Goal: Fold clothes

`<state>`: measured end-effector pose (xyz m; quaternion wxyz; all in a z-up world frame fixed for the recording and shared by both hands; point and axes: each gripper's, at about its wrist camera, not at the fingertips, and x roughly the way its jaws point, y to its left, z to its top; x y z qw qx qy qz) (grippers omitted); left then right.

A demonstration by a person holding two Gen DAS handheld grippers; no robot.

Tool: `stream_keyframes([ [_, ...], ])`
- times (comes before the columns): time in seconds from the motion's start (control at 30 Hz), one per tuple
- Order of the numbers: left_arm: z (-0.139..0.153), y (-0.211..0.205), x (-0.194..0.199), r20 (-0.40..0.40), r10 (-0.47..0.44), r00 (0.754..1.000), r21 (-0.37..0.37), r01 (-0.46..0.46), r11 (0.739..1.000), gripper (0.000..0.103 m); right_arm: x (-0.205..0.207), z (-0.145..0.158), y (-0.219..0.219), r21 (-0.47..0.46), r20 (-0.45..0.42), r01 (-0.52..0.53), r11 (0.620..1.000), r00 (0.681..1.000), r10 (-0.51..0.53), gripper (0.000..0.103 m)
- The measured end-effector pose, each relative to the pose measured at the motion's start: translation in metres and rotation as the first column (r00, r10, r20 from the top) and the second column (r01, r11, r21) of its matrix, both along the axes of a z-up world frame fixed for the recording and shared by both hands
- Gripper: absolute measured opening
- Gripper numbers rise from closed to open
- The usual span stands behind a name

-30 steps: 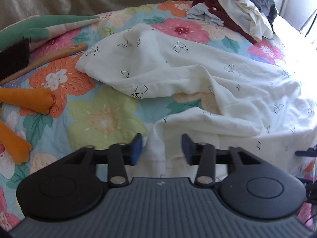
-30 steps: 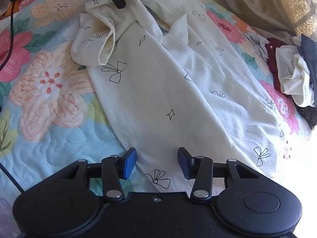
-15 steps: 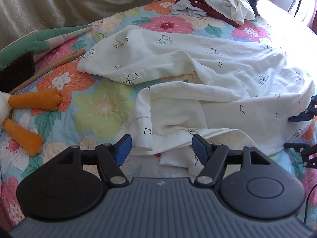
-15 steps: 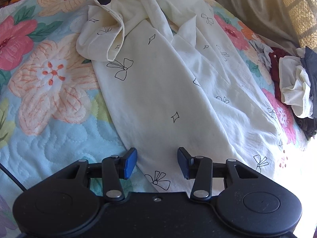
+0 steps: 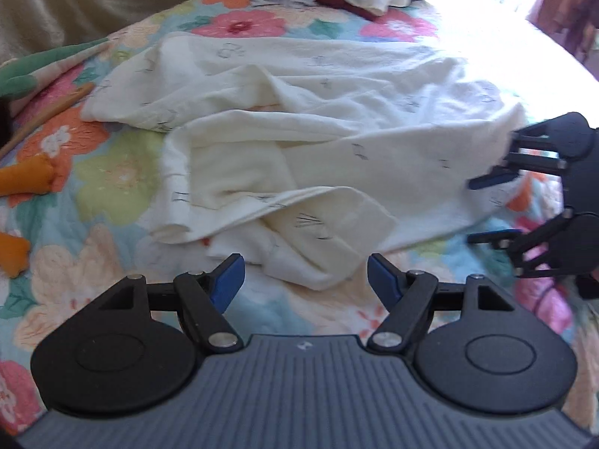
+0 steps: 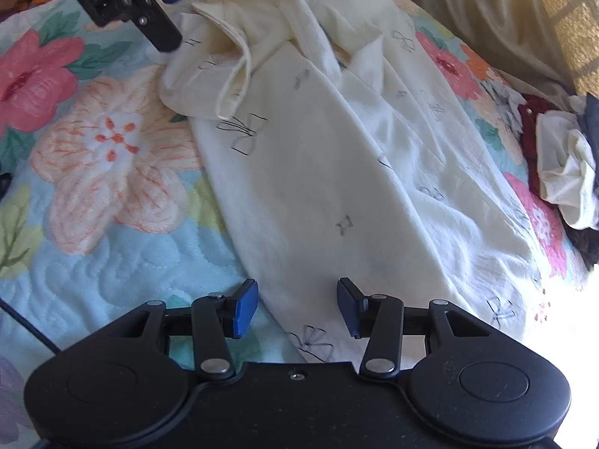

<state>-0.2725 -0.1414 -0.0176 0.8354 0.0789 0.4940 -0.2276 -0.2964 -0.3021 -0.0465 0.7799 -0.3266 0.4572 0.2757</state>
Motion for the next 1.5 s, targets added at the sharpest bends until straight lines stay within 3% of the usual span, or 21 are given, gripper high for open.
stream_keyframes([
  [0.03,-0.001,-0.005,-0.002,-0.005,-0.030,1.000,-0.014,0.030,0.999,0.072,-0.003,0.003,0.003,0.013,-0.001,-0.031,0.999,1.000,0.031,0.051],
  [0.13,-0.012,-0.022,-0.002,0.054,-0.033,0.998,0.068,0.029,0.997,0.074,-0.006,-0.001,0.011,-0.010,-0.007,-0.079,0.997,0.997,0.078,0.051],
  [0.2,-0.025,-0.033,0.003,0.107,-0.041,0.993,0.139,0.026,0.990,0.075,-0.003,-0.002,0.009,-0.005,-0.009,-0.063,0.998,0.998,0.063,0.051],
  [0.27,-0.038,-0.041,0.011,0.098,-0.054,0.994,0.173,0.037,0.984,0.077,0.001,-0.003,0.006,0.002,-0.011,-0.044,0.999,0.999,0.044,0.051],
  [0.4,-0.053,-0.050,0.021,0.053,-0.045,0.998,0.133,0.037,0.990,0.083,0.001,-0.010,0.005,-0.001,0.008,-0.057,0.998,0.998,0.057,0.051],
  [0.47,-0.054,-0.049,0.023,0.070,-0.029,0.997,0.118,0.020,0.993,0.081,-0.003,-0.013,0.008,-0.011,0.021,-0.075,0.997,0.997,0.075,0.050],
  [0.5,-0.054,-0.048,0.024,0.084,-0.023,0.996,0.113,0.013,0.993,0.047,-0.003,-0.013,0.010,-0.015,0.026,-0.081,0.997,0.996,0.082,0.046],
  [0.53,-0.051,-0.048,0.022,0.119,-0.023,0.993,0.148,0.005,0.989,0.003,-0.004,-0.013,0.011,-0.020,0.031,-0.087,0.996,0.996,0.087,0.027],
  [0.57,-0.044,-0.044,0.021,0.155,-0.026,0.988,0.154,0.002,0.988,0.005,-0.004,-0.013,0.012,-0.032,0.042,-0.083,0.996,0.996,0.085,0.000],
  [0.63,-0.026,-0.030,0.021,0.199,-0.002,0.980,0.125,-0.023,0.992,0.004,-0.005,-0.010,0.011,-0.044,0.067,-0.064,0.997,0.996,0.067,0.000],
  [0.77,0.018,0.013,0.028,0.232,0.124,0.965,0.047,-0.139,0.989,0.004,-0.005,0.013,-0.002,0.019,0.100,-0.003,1.000,0.995,0.001,0.000],
  [0.8,0.028,0.022,0.027,0.247,0.128,0.961,0.031,-0.140,0.990,0.004,-0.004,0.023,-0.005,0.051,0.100,0.025,0.998,0.995,-0.030,0.000],
  [0.9,0.057,0.048,0.021,0.302,0.119,0.946,-0.019,-0.119,0.993,0.004,0.000,0.047,-0.013,0.172,-0.009,0.128,0.977,0.992,-0.128,0.000],
  [1.0,0.075,0.060,0.011,0.344,0.116,0.932,-0.009,-0.120,0.993,0.004,-0.012,0.064,-0.004,0.145,0.036,0.074,0.987,0.996,-0.080,0.000],
  [1.17,0.094,0.079,0.001,0.366,0.242,0.899,-0.021,-0.252,0.968,0.004,-0.017,0.095,-0.014,0.185,0.103,0.071,0.980,0.990,-0.092,0.000],
  [1.23,0.099,0.081,-0.010,0.438,0.261,0.860,-0.026,-0.278,0.960,0.004,-0.015,0.103,-0.020,0.204,0.112,0.073,0.976,0.989,-0.098,0.000],
  [1.33,0.098,0.072,-0.019,0.517,0.258,0.816,0.040,-0.324,0.945,0.004,-0.020,0.105,-0.020,0.164,0.094,0.090,0.982,0.990,-0.107,0.000],
  [1.5,0.102,0.076,-0.030,0.478,0.290,0.829,0.027,-0.344,0.939,0.004,-0.027,0.108,-0.029,0.177,0.111,0.142,0.974,0.980,-0.163,0.000],
])
